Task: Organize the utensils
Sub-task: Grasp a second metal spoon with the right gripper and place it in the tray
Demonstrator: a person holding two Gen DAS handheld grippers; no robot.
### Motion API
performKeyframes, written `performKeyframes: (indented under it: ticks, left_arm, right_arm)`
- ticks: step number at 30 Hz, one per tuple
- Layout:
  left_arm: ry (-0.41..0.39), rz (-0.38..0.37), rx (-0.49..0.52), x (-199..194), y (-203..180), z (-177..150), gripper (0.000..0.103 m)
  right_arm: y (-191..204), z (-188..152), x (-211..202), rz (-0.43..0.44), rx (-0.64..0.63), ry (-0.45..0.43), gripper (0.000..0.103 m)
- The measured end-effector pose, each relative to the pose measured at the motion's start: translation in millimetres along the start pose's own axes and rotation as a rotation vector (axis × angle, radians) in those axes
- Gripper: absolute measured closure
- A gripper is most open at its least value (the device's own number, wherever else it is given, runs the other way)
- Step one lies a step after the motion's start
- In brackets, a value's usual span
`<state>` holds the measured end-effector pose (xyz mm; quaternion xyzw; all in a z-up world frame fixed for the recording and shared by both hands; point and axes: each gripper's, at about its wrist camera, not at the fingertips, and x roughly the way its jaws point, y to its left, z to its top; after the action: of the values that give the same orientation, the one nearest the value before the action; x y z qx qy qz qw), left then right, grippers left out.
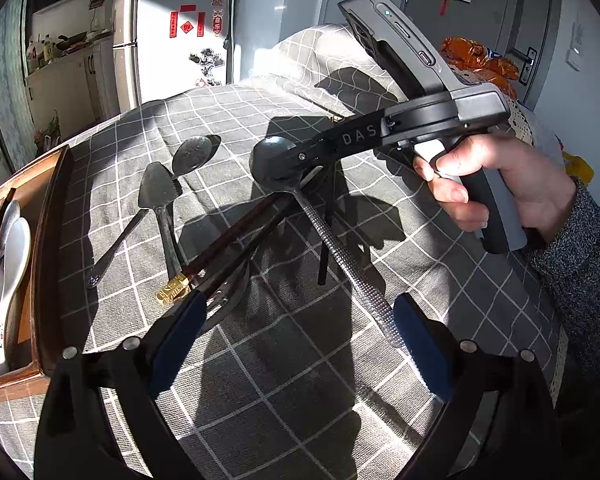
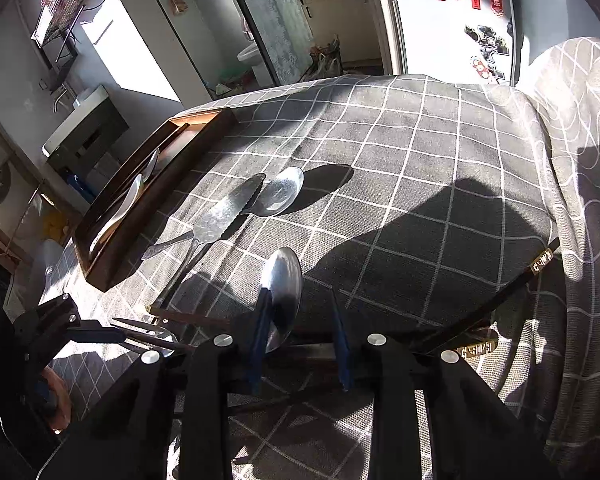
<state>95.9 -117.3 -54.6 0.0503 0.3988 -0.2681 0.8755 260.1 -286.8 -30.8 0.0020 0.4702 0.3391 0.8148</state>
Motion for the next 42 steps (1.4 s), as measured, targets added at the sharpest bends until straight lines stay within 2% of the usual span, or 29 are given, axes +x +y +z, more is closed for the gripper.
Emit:
performKeyframes:
  ticks: [3,6,15,18,20,21,22,23,24,25,29,36,39,42]
  left_arm:
    - [0.013,0.003,0.009,4,-4,-1,0.007]
    - [-0.018,0.016,0.012,1,-4,2,0.007]
    - [-0.073,-0.027,-0.006,-10,-8,11,0.007]
    - [-0.068,-0.042,-0.031,-16,-4,10,0.010]
    - [-0.078,-0.044,-0.026,-25,-2,8,0.023]
    - [-0.082,-0.036,-0.021,-30,0,5,0.035]
    - [-0.084,-0.034,-0.026,-35,4,4,0.052]
    - [-0.079,-0.028,-0.031,-39,9,2,0.061]
    - [-0.080,-0.012,-0.035,-43,15,1,0.081]
    - [-0.083,0.014,-0.038,-48,22,-1,0.089]
    - [-0.085,0.094,-0.093,-75,67,-10,0.091]
    - [-0.058,0.286,-0.204,-112,156,-31,0.088]
    - [-0.035,0.319,-0.252,-113,189,-36,0.087]
    - [-0.018,0.332,-0.280,-108,207,-39,0.087]
  right_arm:
    - [4,4,-14,0.004,0.042,-0.032,0.098]
    - [16,8,-34,0.009,0.058,-0.068,0.101]
    - [62,24,-72,0.005,0.071,-0.147,0.101]
    - [77,32,-77,-0.005,0.060,-0.164,0.101]
    - [86,36,-78,0.020,0.063,-0.173,0.101]
    - [91,38,-78,0.028,0.057,-0.177,0.101]
    - [97,40,-77,0.038,0.052,-0.179,0.101]
    - [102,42,-77,0.048,0.047,-0.182,0.101]
    - [108,45,-75,0.057,0.044,-0.187,0.101]
    - [114,48,-73,0.070,0.040,-0.187,0.101]
    - [136,64,-45,0.137,0.035,-0.170,0.100]
    - [174,99,44,0.269,0.085,-0.094,0.099]
    - [176,109,81,0.298,0.142,-0.055,0.098]
    - [176,111,105,0.282,0.167,-0.031,0.097]
